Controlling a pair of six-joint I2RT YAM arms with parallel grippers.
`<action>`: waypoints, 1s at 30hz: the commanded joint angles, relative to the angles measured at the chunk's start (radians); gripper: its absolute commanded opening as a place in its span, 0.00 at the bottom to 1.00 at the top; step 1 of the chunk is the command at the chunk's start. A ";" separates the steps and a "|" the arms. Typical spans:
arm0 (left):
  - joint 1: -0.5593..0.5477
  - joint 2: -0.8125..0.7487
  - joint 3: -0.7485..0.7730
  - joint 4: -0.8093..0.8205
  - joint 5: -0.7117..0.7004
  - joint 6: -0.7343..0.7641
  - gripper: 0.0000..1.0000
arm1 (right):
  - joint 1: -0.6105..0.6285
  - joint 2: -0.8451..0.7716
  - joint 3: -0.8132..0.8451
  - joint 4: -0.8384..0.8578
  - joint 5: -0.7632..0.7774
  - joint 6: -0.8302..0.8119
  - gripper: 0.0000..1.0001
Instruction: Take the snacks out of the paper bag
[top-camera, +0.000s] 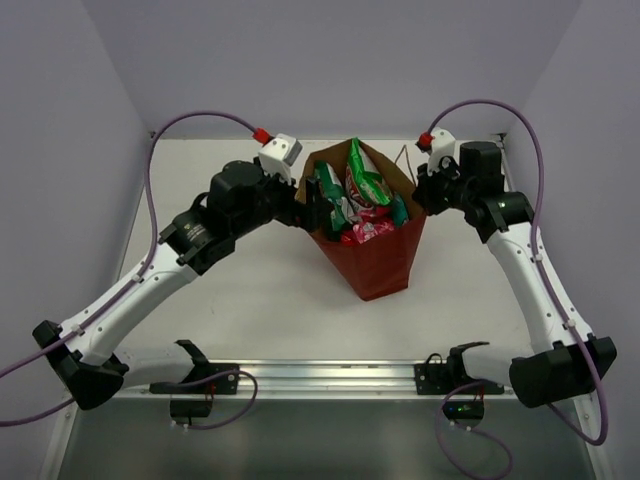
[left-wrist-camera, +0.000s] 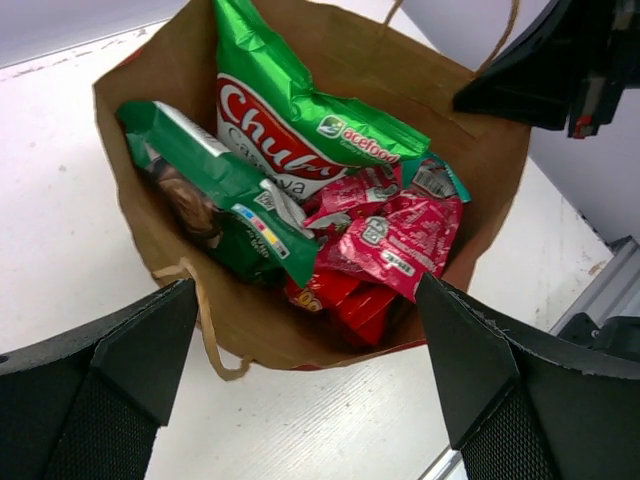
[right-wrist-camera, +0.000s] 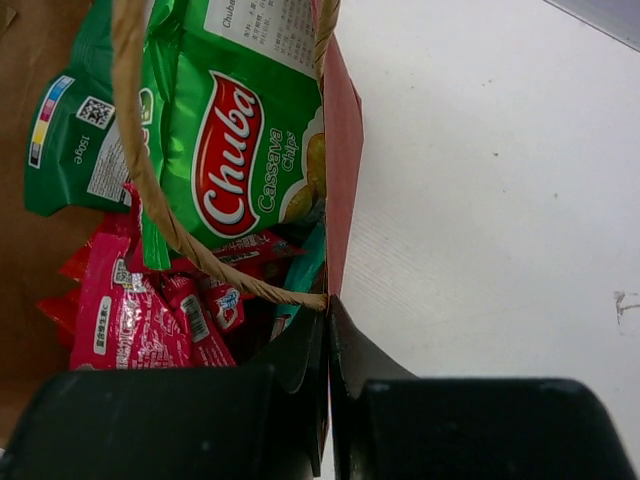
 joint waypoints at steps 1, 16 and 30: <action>-0.077 0.015 0.076 0.060 -0.093 -0.050 1.00 | -0.003 -0.094 0.013 0.120 0.041 -0.035 0.00; -0.175 0.094 0.094 0.116 -0.197 -0.109 0.96 | -0.003 -0.068 0.151 0.170 -0.012 -0.146 0.00; -0.269 0.204 -0.055 0.328 -0.137 -0.277 0.79 | -0.003 -0.038 0.029 0.287 -0.135 -0.183 0.00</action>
